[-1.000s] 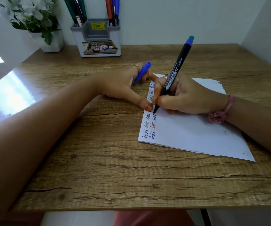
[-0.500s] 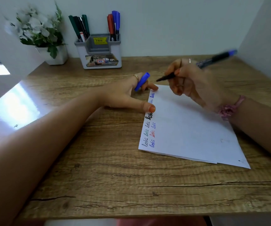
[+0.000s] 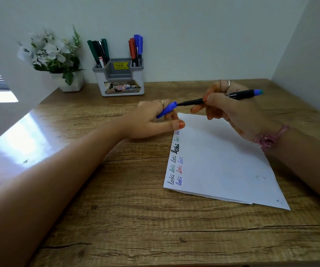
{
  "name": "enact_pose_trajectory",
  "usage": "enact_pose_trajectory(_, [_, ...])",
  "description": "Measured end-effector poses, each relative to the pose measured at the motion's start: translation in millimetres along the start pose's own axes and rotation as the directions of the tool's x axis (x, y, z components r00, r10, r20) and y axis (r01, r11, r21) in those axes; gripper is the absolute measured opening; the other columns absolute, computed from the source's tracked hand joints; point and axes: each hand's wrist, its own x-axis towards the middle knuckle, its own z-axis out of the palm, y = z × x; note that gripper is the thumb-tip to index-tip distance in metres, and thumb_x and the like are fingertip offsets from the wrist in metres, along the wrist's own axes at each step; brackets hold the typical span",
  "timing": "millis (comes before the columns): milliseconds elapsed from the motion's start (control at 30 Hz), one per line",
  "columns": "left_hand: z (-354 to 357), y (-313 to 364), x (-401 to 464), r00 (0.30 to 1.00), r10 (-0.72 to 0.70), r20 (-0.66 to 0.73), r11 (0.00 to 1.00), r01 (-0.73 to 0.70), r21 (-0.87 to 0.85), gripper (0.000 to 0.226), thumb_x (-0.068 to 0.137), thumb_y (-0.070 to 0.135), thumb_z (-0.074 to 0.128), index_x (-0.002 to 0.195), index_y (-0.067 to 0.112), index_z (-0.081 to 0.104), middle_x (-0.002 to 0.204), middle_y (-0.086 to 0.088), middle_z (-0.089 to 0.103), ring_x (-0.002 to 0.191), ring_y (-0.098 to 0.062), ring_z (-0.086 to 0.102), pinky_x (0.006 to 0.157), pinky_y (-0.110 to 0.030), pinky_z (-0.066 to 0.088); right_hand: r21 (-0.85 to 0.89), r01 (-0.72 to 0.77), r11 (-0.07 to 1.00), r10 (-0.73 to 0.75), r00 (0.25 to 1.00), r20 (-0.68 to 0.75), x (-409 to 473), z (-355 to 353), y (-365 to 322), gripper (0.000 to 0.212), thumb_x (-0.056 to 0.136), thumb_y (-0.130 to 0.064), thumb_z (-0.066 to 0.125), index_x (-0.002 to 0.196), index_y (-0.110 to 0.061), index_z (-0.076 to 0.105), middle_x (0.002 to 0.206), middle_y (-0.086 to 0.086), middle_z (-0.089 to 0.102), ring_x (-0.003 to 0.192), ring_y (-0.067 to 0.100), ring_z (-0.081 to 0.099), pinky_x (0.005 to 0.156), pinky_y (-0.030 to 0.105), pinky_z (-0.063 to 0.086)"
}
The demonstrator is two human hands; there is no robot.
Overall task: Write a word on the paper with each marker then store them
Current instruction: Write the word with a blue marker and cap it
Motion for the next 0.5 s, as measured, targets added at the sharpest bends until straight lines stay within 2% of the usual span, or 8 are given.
enact_pose_trajectory(100, [0.1, 0.0, 1.0, 1.000, 0.021, -0.023, 0.990, -0.018, 0.139, 0.038, 0.088, 0.059, 0.033, 0.073, 0.025, 0.043, 0.066, 0.005, 0.046, 0.059, -0.005, 0.042, 0.064, -0.019, 0.026, -0.049, 0.009, 0.999, -0.010, 1.000, -0.009, -0.1, -1.9, -0.9, 0.011, 0.084, -0.015, 0.067, 0.076, -0.013, 0.060, 0.070, 0.003, 0.074, 0.052, 0.011, 0.055, 0.051, 0.021, 0.042])
enact_pose_trajectory(233, [-0.1, 1.1, 2.7, 0.997, 0.056, -0.050, 0.964, -0.041, 0.262, 0.045, 0.090, 0.056, 0.022, 0.082, 0.020, 0.046, 0.068, 0.007, 0.043, 0.066, -0.004, 0.042, 0.082, -0.025, 0.021, -0.089, 0.038, 0.995, -0.039, 0.999, -0.012, -0.7, 0.3, -2.8, 0.023, 0.071, -0.029, 0.072, 0.087, -0.012, 0.070, 0.061, 0.002, 0.069, 0.055, 0.012, 0.063, 0.045, 0.018, 0.044])
enact_pose_trajectory(333, [-3.8, 3.3, 3.2, 0.989, 0.110, -0.097, 0.955, -0.078, 0.288, 0.037, 0.093, 0.050, 0.026, 0.085, 0.020, 0.045, 0.068, 0.011, 0.042, 0.061, -0.006, 0.041, 0.070, -0.023, 0.026, -0.065, 0.040, 0.997, -0.040, 0.999, 0.002, -1.0, 0.3, -1.9, 0.022, 0.073, -0.027, 0.070, 0.092, -0.016, 0.070, 0.065, -0.001, 0.071, 0.057, 0.008, 0.062, 0.050, 0.017, 0.044])
enact_pose_trajectory(367, [-5.6, 3.7, 3.5, 0.988, 0.117, -0.101, 0.958, -0.085, 0.275, 0.036, 0.094, 0.048, 0.029, 0.092, 0.018, 0.048, 0.071, 0.013, 0.041, 0.062, -0.004, 0.043, 0.066, -0.021, 0.027, -0.070, 0.045, 0.997, -0.042, 0.998, 0.045, -2.0, 0.1, -1.3, 0.021, 0.078, -0.025, 0.068, 0.097, -0.017, 0.070, 0.071, 0.001, 0.073, 0.060, 0.010, 0.062, 0.052, 0.018, 0.044])
enact_pose_trajectory(433, [-8.4, 4.1, 3.6, 0.985, 0.142, -0.097, 0.968, -0.118, 0.224, 0.039, 0.096, 0.043, 0.032, 0.119, 0.017, 0.050, 0.079, 0.018, 0.038, 0.072, 0.007, 0.045, 0.065, -0.012, 0.031, -0.033, 0.032, 0.999, -0.026, 0.988, 0.153, -4.9, 0.7, 0.5, 0.021, 0.089, -0.019, 0.059, 0.107, -0.015, 0.068, 0.086, 0.007, 0.075, 0.066, 0.015, 0.063, 0.056, 0.020, 0.043])
enact_pose_trajectory(500, [-9.3, 3.9, 4.0, 0.977, 0.169, -0.129, 0.974, -0.146, 0.172, 0.052, 0.096, 0.044, 0.034, 0.141, 0.018, 0.037, 0.086, 0.015, 0.036, 0.080, 0.013, 0.040, 0.071, -0.003, 0.031, 0.019, -0.020, 1.000, 0.016, 0.981, 0.192, -5.2, 1.3, 1.9, 0.028, 0.090, -0.018, 0.049, 0.111, -0.015, 0.066, 0.092, 0.010, 0.074, 0.070, 0.017, 0.064, 0.057, 0.020, 0.042])
